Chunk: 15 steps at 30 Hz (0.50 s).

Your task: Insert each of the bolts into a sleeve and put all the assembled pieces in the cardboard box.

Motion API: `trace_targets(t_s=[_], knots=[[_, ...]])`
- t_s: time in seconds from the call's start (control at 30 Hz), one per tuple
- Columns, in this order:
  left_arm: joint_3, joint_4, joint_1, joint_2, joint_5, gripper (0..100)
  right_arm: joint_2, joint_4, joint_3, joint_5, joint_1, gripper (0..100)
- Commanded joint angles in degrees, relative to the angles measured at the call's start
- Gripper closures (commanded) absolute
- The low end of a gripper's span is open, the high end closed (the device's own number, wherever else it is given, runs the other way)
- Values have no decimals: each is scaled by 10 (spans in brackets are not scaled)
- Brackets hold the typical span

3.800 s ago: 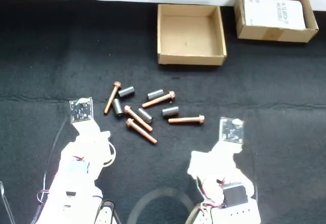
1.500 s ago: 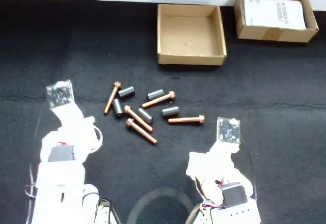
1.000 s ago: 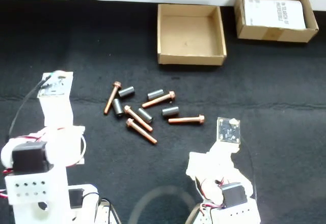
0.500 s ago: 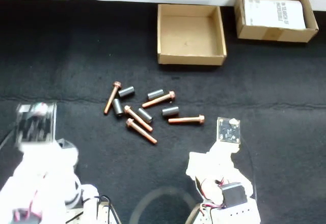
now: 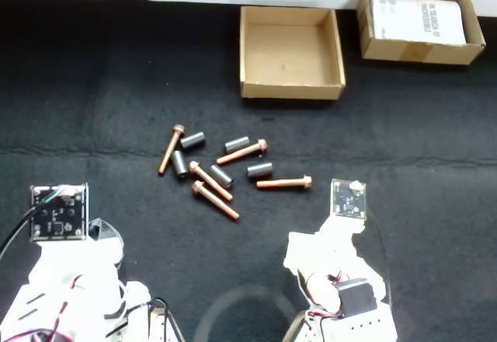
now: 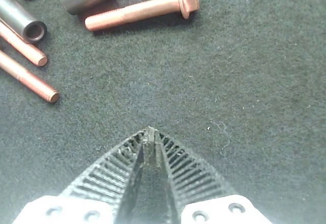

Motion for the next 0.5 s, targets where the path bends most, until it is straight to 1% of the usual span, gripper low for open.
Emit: trace_targets(t_s=[0.0, 0.13, 0.2, 0.33, 0.43, 0.47], knots=[[25, -27, -5, -2, 0, 990, -7, -75, 77, 0, -3, 990], [64, -36, -5, -2, 0, 990, -7, -231, 62, 0, 0, 990], [80, -37, -5, -2, 0, 990, -7, -278, 34, 0, 0, 990], [110, -43, -2, -1, 0, 987, -7, -288, -52, 0, -4, 990], [146, -88, -1, -2, -1, 987, -1, -286, -113, 2, -4, 990], [164, -105, -1, -1, -1, 987, 0, -285, -131, 13, -4, 990]])
